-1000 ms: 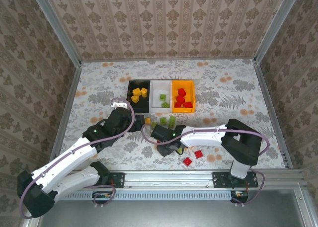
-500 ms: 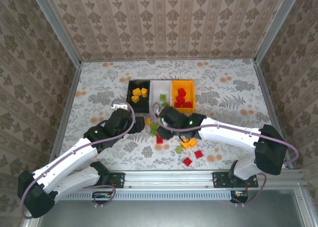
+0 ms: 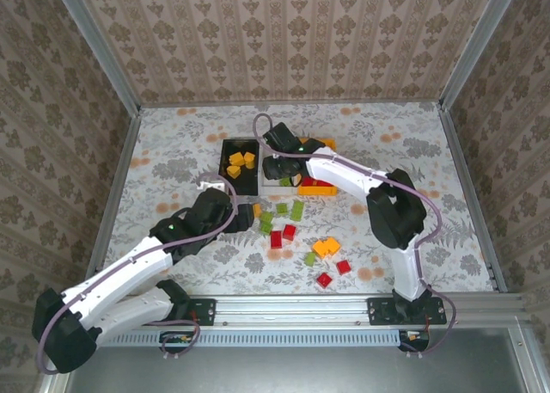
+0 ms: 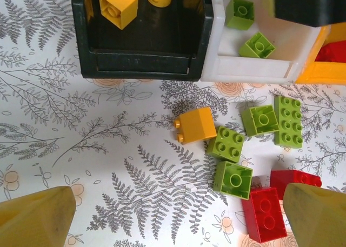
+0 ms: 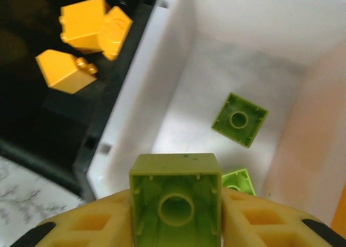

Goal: Sort the legos into containers by color

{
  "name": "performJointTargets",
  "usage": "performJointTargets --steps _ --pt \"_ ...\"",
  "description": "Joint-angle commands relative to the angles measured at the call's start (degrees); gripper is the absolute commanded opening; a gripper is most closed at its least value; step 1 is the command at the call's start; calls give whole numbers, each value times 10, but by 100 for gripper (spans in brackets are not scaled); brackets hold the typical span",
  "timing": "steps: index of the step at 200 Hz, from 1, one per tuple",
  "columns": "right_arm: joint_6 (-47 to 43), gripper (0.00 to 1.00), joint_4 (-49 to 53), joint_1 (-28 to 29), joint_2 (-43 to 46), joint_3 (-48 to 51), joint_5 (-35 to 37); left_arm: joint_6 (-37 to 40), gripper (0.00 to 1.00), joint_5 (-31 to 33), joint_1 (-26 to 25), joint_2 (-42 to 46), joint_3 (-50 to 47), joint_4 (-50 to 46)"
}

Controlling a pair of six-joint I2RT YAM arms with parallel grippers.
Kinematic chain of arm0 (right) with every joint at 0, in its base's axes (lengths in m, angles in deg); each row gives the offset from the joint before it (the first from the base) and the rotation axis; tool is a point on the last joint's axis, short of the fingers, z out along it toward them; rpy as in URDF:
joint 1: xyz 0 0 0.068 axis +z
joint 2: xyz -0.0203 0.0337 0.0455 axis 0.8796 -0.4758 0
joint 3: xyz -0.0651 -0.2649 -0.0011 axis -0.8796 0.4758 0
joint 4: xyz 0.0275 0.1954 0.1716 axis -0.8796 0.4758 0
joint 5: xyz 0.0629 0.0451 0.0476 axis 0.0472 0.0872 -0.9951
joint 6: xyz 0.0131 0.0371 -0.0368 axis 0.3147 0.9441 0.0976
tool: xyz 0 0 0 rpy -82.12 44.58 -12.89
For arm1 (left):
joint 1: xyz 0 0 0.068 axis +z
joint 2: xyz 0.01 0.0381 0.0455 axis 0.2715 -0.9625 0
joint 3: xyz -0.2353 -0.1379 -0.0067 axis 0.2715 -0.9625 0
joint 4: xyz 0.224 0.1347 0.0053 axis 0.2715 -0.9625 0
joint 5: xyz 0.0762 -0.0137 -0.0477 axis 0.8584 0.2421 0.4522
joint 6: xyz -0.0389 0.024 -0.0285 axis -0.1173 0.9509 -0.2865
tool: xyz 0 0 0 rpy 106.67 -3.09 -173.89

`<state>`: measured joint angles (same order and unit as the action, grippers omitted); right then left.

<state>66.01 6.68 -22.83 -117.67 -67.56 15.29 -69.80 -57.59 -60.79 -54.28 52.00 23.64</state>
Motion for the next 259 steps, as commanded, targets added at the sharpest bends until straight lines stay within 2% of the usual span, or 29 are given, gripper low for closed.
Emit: performJointTargets --steps 1,25,55,111,174,218,259 --pt "14 48 45 -8 -18 -53 25 8 100 -13 -10 -10 14 0" --pt "21 67 43 -13 -9 -66 15 23 100 -19 -15 -26 27 -4" --pt "30 78 21 -15 48 -29 17 41 100 -30 -22 -57 46 1" --pt "76 82 -56 -29 228 180 33 93 98 -49 -57 -192 128 20" --pt "117 83 -76 -64 430 394 46 152 81 -67 -96 -373 252 38" --pt "128 84 -62 -109 558 479 56 175 72 -74 -123 -481 334 48" --pt "126 85 -45 -148 624 513 48 182 71 -80 -126 -543 359 94"
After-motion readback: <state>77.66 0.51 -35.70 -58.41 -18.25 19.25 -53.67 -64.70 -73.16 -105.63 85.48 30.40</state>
